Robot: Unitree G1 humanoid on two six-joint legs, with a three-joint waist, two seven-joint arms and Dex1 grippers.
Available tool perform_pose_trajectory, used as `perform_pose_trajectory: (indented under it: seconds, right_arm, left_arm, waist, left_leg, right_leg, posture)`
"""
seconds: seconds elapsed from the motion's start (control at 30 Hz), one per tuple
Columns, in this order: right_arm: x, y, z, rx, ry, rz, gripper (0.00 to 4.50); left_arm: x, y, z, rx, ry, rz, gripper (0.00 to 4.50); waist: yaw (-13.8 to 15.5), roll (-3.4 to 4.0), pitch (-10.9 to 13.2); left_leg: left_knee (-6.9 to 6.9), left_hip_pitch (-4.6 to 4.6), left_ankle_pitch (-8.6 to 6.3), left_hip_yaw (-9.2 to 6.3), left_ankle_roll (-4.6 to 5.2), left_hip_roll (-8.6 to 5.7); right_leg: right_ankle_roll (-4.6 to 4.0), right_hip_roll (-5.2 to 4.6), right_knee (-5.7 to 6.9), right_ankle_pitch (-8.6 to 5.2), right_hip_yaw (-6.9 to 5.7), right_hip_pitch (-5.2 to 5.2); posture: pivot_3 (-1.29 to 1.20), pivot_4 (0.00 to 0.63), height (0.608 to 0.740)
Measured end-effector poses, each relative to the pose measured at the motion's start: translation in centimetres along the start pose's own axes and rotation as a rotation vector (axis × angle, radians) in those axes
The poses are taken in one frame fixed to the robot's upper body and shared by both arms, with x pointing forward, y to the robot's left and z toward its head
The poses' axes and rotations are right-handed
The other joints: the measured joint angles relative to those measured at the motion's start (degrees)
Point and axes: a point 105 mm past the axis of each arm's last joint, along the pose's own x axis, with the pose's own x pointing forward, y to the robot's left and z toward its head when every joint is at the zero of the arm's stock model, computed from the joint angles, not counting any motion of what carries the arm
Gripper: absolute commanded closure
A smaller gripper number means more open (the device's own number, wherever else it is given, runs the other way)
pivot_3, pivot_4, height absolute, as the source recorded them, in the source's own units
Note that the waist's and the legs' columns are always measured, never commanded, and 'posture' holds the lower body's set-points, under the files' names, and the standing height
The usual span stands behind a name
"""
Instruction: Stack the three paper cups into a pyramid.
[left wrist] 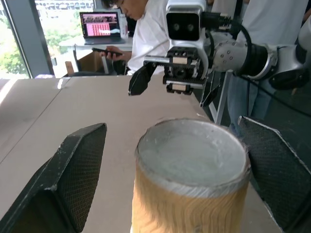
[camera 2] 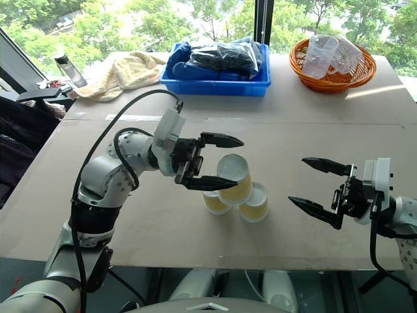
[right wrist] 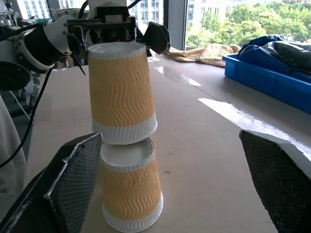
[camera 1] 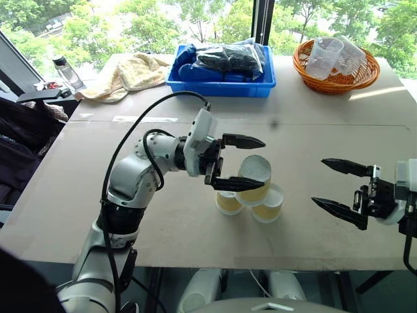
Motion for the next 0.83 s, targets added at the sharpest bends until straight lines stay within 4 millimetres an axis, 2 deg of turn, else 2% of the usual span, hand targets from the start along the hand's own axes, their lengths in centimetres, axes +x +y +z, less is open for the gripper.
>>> perform_pose_trajectory:
  seconds: [0.2,0.3,0.4,0.43,0.5,0.63,0.7,0.77,0.83]
  right_arm:
    - [-0.1,-0.2,-0.3,0.002,0.000,0.001,0.00]
    - [-0.3,-0.1,-0.9,0.018,-0.005,-0.003,0.00]
    - [-0.9,0.0,-1.9,0.045,-0.016,-0.038,0.00]
    - [-1.1,0.0,-2.4,0.054,-0.004,-0.049,0.00]
    - [-2.6,0.0,-4.5,0.073,0.050,-0.107,0.00]
    - [-3.7,-1.0,-7.1,0.086,0.085,-0.197,0.00]
    - [-3.8,-1.8,-7.3,0.058,0.083,-0.211,0.00]
    - [-4.5,-2.0,-8.6,0.075,0.114,-0.235,0.00]
    - [-4.7,-2.2,-9.2,0.086,0.125,-0.233,0.00]
  left_arm:
    - [-0.4,0.8,1.8,-0.046,-0.122,0.072,0.03]
    - [-1.7,1.5,3.0,-0.026,-0.141,0.146,0.03]
    - [-4.6,1.4,1.9,-0.027,-0.050,0.260,0.03]
    - [-5.8,1.2,1.3,-0.045,-0.029,0.309,0.03]
    - [-10.9,-0.6,-2.5,-0.169,0.072,0.515,0.03]
    - [-15.8,-3.3,-8.5,-0.314,0.211,0.734,0.03]
    - [-16.8,-4.6,-10.2,-0.280,0.308,0.771,0.03]
    - [-17.4,-6.0,-12.6,-0.309,0.374,0.803,0.03]
    - [-17.3,-6.2,-13.4,-0.270,0.384,0.823,0.03]
  waist:
    - [0.0,-0.01,0.0]
    - [-0.1,-0.01,0.0]
    - [-0.5,0.02,0.0]
    - [-0.7,0.04,0.0]
    - [-1.6,0.10,0.0]
    - [-0.4,0.18,0.1]
    - [-0.1,0.30,0.0]
    - [0.3,0.33,0.0]
    - [0.5,0.32,0.0]
  left_leg:
    - [0.03,0.01,0.00,0.00,0.00,0.00]
    - [0.00,0.04,0.00,0.00,0.00,0.00]
    - [-0.06,0.09,0.00,0.02,0.00,0.00]
    - [-0.10,0.08,0.00,0.03,0.00,0.00]
    - [-0.24,0.21,0.00,0.04,0.00,0.00]
    - [-0.17,0.21,0.00,-0.08,-0.01,-0.01]
    - [-0.19,0.36,-0.01,0.03,0.00,-0.01]
    - [-0.24,0.29,-0.02,0.04,0.01,-0.01]
    - [-0.23,0.23,-0.01,-0.02,0.00,-0.01]
  right_leg:
    - [0.00,0.00,0.01,0.00,0.00,0.02]
    - [0.00,0.01,0.02,0.00,0.01,0.02]
    - [0.00,0.01,-0.01,0.00,0.07,0.02]
    - [0.00,0.01,-0.04,0.00,0.10,0.00]
    - [-0.01,0.06,-0.08,-0.01,0.28,0.00]
    - [-0.11,0.05,-0.02,0.07,0.12,0.04]
    - [-0.12,0.04,-0.08,0.10,0.23,0.14]
    - [-0.12,0.03,-0.08,0.11,0.24,0.08]
    - [-0.12,0.03,-0.08,0.11,0.17,0.05]
  posture:
    - [0.00,0.150,0.740]
    - [0.00,0.150,0.740]
    - [0.00,0.150,0.740]
    - [0.00,0.150,0.740]
    - [0.00,0.150,0.740]
    - [0.00,0.150,0.740]
    - [0.00,0.150,0.740]
    - [0.00,0.150,0.740]
    - [0.00,0.150,0.740]
